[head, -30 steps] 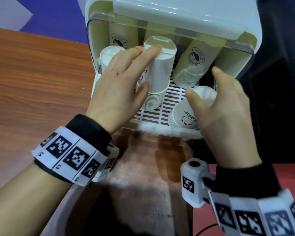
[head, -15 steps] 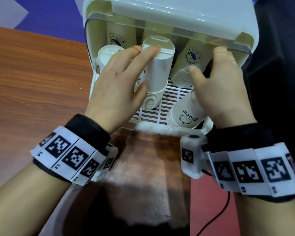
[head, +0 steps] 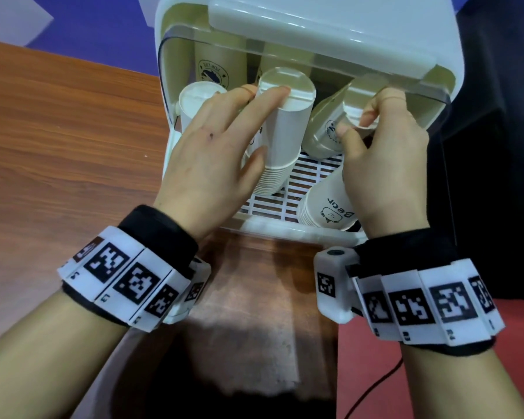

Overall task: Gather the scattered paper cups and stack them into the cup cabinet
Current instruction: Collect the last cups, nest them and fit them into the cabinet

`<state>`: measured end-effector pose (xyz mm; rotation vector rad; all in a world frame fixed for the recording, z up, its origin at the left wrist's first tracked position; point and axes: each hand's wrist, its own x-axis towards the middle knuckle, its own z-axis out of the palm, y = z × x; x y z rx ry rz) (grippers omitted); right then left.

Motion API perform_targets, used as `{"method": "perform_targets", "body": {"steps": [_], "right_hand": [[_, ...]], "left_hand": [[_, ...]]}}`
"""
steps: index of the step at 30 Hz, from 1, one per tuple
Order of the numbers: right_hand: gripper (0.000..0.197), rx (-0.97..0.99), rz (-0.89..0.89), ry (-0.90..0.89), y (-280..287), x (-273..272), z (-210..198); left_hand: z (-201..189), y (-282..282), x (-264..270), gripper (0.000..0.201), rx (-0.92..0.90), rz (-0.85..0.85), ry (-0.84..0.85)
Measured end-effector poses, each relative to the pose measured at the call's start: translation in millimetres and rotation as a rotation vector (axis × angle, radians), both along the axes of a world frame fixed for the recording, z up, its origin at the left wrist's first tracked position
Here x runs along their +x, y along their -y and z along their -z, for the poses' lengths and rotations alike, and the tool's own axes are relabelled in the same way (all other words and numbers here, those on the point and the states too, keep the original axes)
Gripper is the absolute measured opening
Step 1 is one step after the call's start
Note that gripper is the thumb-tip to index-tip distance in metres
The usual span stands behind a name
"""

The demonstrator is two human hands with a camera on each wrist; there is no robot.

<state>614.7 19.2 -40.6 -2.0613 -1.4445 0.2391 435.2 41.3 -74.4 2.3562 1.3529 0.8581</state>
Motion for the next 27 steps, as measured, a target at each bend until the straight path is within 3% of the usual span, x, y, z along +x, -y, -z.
{"method": "perform_targets", "body": {"steps": [10,15,19,22,27], "right_hand": [[0.034,0.009,0.038,0.078,-11.1,-0.7,-4.6],[0.047,-0.154,-0.064,0.069,-6.3,1.4,-1.1],[0.064,-0.247,-0.044,0.094,16.1,3.5,-14.5],[0.065,-0.395,-0.076,0.102,38.7,-0.2,-18.1],[0.054,-0.255,-0.008,0.053,26.7,0.0,-9.0]], "left_hand": [[0.2,0.3,-0.4,0.058,0.001,-0.001,-0.007],[-0.6,0.5,-0.6,0.06,0.008,0.0,-0.013],[-1.3,1.5,-0.3,0.061,0.0,0.007,-0.018],[-1.6,2.0,-1.4,0.062,0.001,0.009,-0.019],[-2.3,2.3,-1.3,0.063,-0.003,0.006,-0.029]]}}
